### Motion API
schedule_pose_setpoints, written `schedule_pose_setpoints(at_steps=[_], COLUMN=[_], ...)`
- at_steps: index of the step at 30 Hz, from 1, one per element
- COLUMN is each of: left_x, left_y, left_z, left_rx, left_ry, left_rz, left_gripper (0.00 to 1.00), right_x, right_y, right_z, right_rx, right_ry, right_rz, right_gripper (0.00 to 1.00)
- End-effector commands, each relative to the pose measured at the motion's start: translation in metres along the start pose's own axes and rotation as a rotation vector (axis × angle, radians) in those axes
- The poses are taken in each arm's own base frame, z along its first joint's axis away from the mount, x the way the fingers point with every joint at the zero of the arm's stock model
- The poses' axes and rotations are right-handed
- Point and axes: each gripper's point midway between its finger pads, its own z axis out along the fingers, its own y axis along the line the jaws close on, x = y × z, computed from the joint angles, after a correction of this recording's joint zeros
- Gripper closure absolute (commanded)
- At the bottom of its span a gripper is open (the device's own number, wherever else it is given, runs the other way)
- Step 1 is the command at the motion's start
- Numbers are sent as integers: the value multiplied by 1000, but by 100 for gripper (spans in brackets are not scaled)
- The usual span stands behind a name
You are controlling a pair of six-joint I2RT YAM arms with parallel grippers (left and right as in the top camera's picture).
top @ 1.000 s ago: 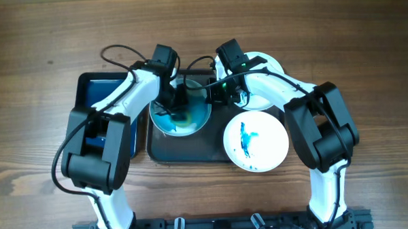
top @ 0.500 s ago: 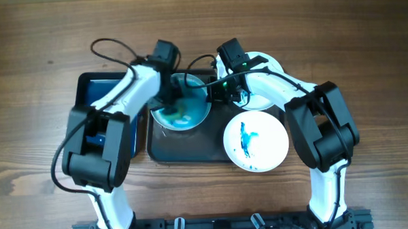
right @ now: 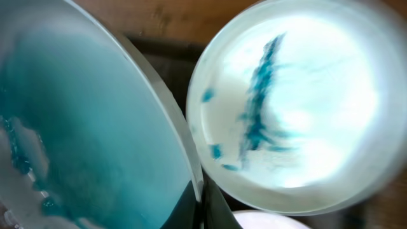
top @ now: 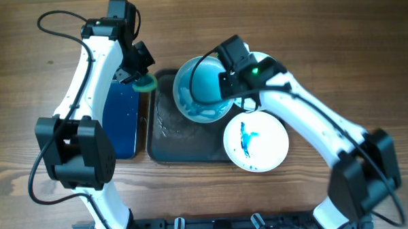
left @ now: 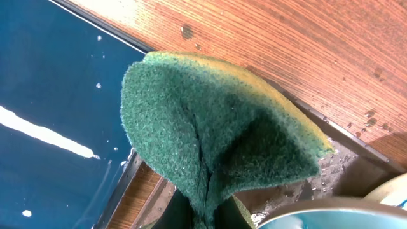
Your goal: Clean dirty plates on tray and stack at the side
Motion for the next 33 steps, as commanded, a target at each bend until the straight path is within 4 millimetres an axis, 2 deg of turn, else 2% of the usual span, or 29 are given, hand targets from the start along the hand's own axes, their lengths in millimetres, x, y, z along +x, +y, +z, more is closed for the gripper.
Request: schedule_pose_setpoints(at_steps=[1, 8, 11, 17, 19, 21, 22, 24, 27, 28, 30, 33], left_x=[-5, -6, -6, -6, -6, -6, -6, -6, -6, -6, -6, -6], left_y=[-7, -7, -7, -7, -7, -7, -7, -7, -7, -7, -7, -7], left_z=[-17, -17, -17, -17, -17, -17, -17, -17, -17, -17, -17, -17], left_rx=[34, 36, 36, 36, 36, 37, 37, 36, 37, 37, 36, 36], left_ry=[-39, -42, -42, -42, -42, -43, -43, -43, -42, -42, -42, -42], left_rz=[11, 11, 11, 11, 12, 11, 11, 11, 11, 11, 11, 12], left_gripper=[96, 96, 96, 96, 96, 96, 96, 96, 96, 96, 96, 96], right_x=[-21, -23, -26, -28, -24, -15, -10, 2, 9, 18, 39, 70], right_y=[-23, 3, 9, 16, 23, 28, 31, 32, 26, 31, 45, 66], right_z=[-58, -140, -166, -167, -143, -107, -89, -52, -9, 12, 42, 71], right_rx=[310, 719, 817, 754, 631, 442, 325, 64, -110, -165, -233, -319], right_ry=[-236, -531, -638, -696, -611, -454, -369, -167, 14, 83, 200, 352], right_rz=[-112, -415, -416, -308, -311, -301, -253, -52, 150, 174, 181, 187], right_gripper=[96, 96, 96, 96, 96, 95, 96, 96, 96, 96, 96, 96])
